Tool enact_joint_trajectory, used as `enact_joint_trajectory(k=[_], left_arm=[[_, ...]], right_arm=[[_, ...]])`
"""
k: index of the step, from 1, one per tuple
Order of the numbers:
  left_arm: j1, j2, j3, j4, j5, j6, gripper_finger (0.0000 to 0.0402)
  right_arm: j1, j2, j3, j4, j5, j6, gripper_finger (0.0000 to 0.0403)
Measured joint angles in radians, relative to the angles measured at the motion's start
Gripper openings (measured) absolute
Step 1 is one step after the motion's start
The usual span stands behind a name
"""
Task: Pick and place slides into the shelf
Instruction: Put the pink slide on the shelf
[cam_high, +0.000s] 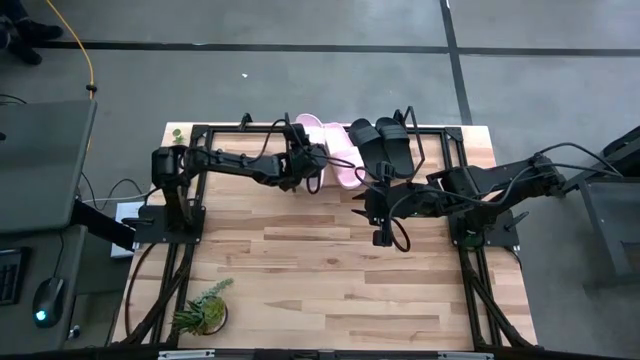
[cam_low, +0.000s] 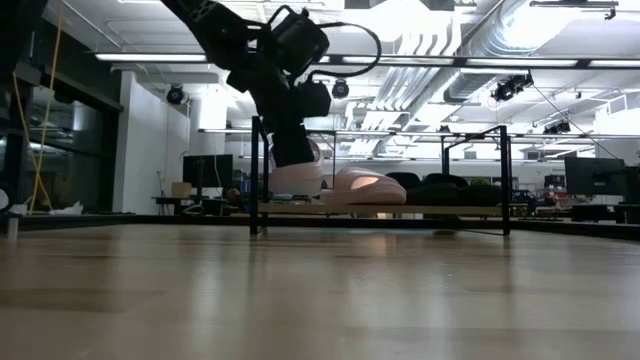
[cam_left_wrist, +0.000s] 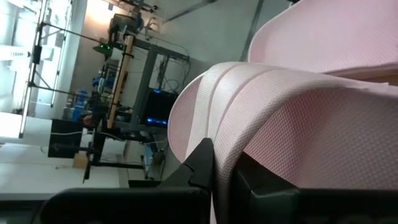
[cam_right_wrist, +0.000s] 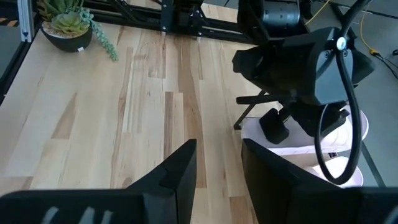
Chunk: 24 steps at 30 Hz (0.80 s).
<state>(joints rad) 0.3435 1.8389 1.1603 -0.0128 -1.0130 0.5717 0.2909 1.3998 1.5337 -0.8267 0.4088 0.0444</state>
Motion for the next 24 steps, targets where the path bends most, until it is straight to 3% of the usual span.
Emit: enact_joint_trajectory(k=[13,24], left_arm=[[0.058,0.0,0.0,-0.021,0.096,-0.062,0.001],[0.076,0.028,0.0,-0.073,0.115,-0.097,0.001]], right_arm=[[0.0,0.0,0.0,0.0,0.0,0.0,0.0119],[0.0,0.0,0.0,0.001,0.0,0.0,0.0119]])
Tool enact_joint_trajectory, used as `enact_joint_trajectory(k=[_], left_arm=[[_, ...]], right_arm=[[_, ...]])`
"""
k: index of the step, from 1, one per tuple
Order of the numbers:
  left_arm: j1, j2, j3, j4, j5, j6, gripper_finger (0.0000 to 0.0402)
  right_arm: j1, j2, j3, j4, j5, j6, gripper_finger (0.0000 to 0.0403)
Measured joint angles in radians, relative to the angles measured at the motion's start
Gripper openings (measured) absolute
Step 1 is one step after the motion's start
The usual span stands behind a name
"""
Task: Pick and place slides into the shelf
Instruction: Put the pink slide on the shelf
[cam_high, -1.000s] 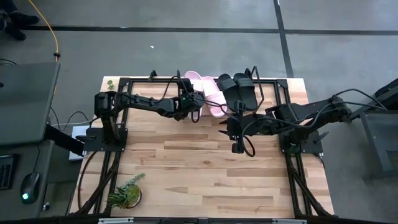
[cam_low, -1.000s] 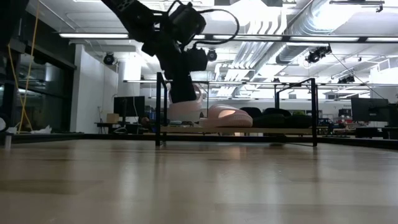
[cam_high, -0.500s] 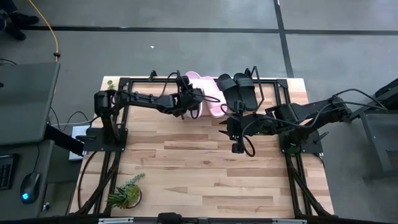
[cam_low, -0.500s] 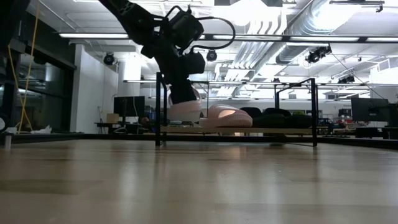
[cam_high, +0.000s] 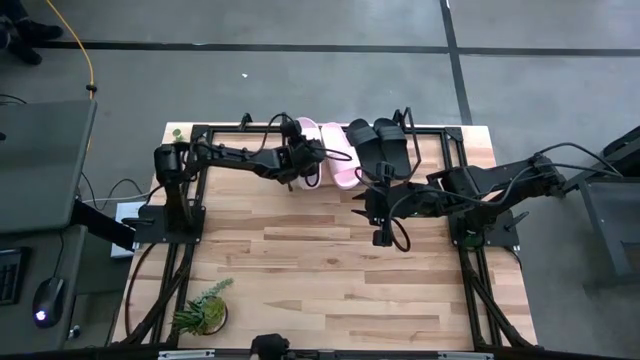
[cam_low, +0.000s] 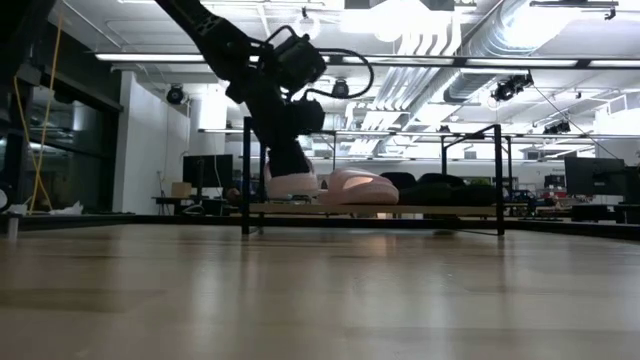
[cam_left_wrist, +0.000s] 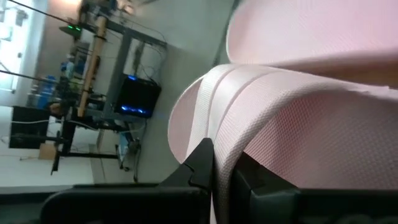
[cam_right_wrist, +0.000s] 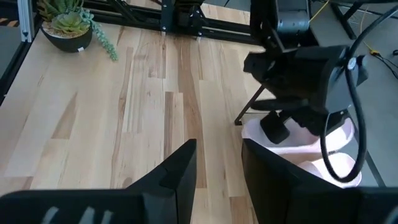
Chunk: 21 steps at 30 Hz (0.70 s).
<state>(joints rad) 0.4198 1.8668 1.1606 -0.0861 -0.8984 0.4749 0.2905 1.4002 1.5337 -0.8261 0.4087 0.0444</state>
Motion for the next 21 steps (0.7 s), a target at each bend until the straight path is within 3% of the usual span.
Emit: enact_joint_trajectory(k=[21], left_arm=[[-0.001,0.052,0.037,-0.024,-0.039,0.014,0.001]], right_arm=[[0.0,0.0,-0.051,0.043,-0.044,-0.025,0.0119]])
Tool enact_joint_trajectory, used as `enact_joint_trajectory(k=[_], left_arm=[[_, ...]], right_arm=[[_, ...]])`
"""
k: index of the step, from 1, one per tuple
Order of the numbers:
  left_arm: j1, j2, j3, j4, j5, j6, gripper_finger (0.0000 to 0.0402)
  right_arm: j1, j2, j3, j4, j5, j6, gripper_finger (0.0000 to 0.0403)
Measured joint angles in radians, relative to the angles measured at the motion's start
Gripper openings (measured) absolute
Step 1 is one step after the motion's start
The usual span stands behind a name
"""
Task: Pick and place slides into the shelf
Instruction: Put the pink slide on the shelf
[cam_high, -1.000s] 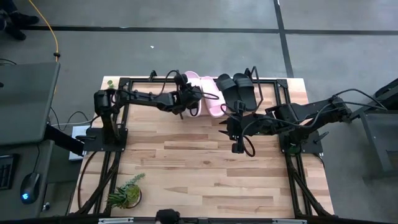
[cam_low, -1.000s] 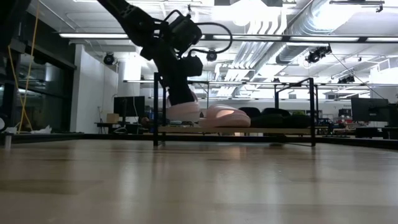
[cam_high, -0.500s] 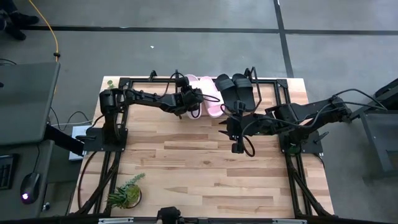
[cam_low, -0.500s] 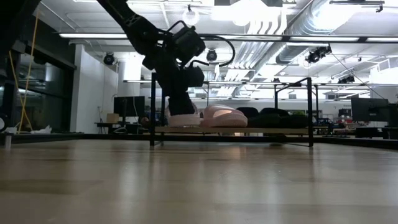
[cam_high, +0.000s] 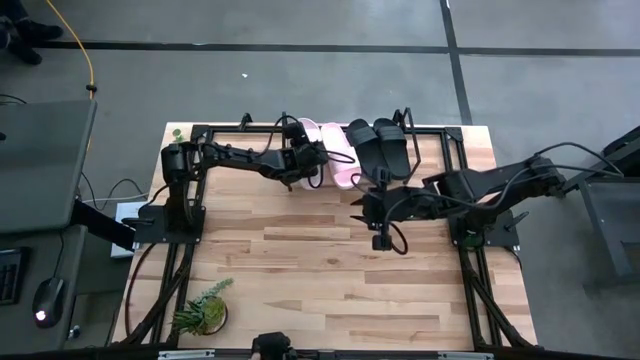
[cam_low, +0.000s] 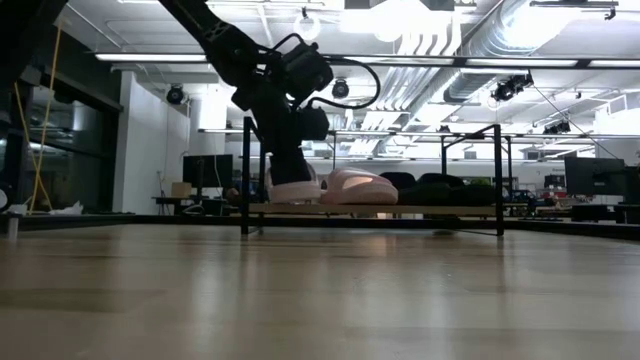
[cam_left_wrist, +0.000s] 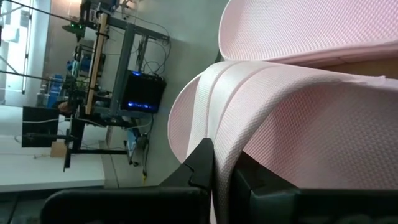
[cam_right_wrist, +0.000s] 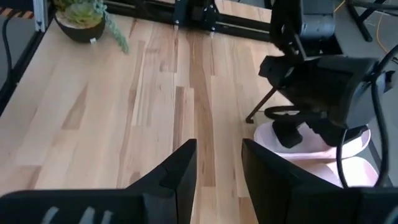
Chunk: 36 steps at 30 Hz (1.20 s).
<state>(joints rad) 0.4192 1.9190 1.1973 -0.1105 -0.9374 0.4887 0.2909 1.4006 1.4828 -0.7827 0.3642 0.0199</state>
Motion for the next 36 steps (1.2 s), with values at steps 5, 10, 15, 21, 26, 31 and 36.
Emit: enact_joint_trajectory(k=[5,10,15,21,26,31,36], left_arm=[[0.0,0.0,0.0,-0.004,0.0,-0.003,0.001],[0.0,0.0,0.0,-0.01,-0.009,-0.002,0.001],[0.0,0.0,0.002,-0.021,-0.016,-0.003,0.001],[0.0,-0.001,0.002,-0.035,-0.022,-0.007,0.001],[0.0,-0.002,0.002,-0.041,-0.02,-0.022,0.001],[0.0,-0.002,0.002,-0.042,-0.015,-0.022,0.001],[0.001,-0.003,0.002,-0.046,0.03,-0.023,0.001]], right_arm=[[-0.001,0.0,-0.026,0.021,0.009,-0.003,0.0119],[-0.001,0.0,-0.026,0.039,0.01,-0.018,0.0119],[-0.001,0.0,-0.026,0.048,0.01,-0.028,0.0119],[-0.001,0.0,-0.026,0.048,0.011,-0.028,0.0119],[-0.001,0.0,-0.026,0.047,0.011,-0.028,0.0119],[-0.001,0.0,-0.026,0.047,0.011,-0.028,0.0119],[-0.001,0.0,-0.026,0.047,0.011,-0.028,0.0119]])
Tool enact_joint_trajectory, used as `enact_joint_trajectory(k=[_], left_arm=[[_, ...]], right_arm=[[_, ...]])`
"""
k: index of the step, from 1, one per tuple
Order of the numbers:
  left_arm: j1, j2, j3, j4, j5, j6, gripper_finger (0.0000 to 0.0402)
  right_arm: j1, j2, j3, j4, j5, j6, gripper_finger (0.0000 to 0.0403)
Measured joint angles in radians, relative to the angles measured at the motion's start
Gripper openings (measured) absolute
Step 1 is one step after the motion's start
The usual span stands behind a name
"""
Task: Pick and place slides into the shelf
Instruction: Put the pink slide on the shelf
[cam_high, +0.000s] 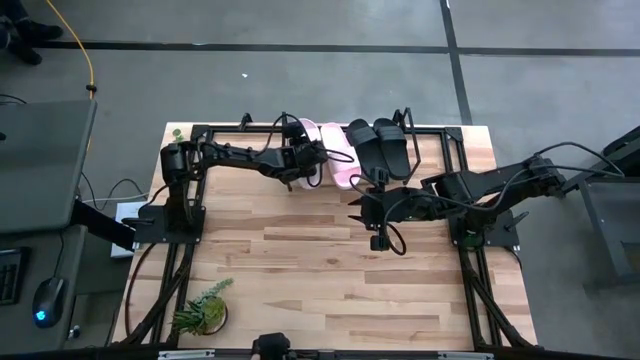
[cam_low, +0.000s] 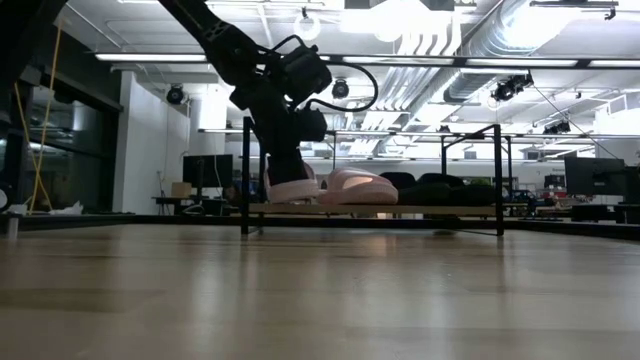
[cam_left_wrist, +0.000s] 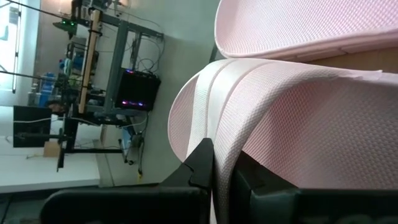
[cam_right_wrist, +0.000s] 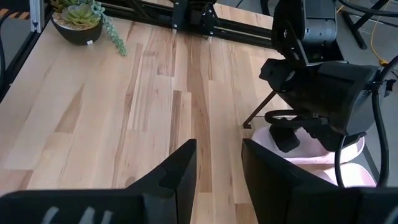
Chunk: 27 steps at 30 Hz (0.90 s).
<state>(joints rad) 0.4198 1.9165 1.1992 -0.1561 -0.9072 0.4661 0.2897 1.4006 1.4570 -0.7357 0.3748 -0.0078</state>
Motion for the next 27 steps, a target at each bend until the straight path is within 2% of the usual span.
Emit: enact_joint_trajectory(k=[23,27], left_arm=[[-0.001,0.0,0.0,-0.002,0.006,-0.001,0.001],[-0.002,0.0,-0.001,-0.002,-0.019,-0.003,0.001]], right_arm=[[0.0,0.0,0.0,0.0,0.0,0.0,0.0119],[0.0,0.0,0.0,0.0,0.0,0.0,0.0119]])
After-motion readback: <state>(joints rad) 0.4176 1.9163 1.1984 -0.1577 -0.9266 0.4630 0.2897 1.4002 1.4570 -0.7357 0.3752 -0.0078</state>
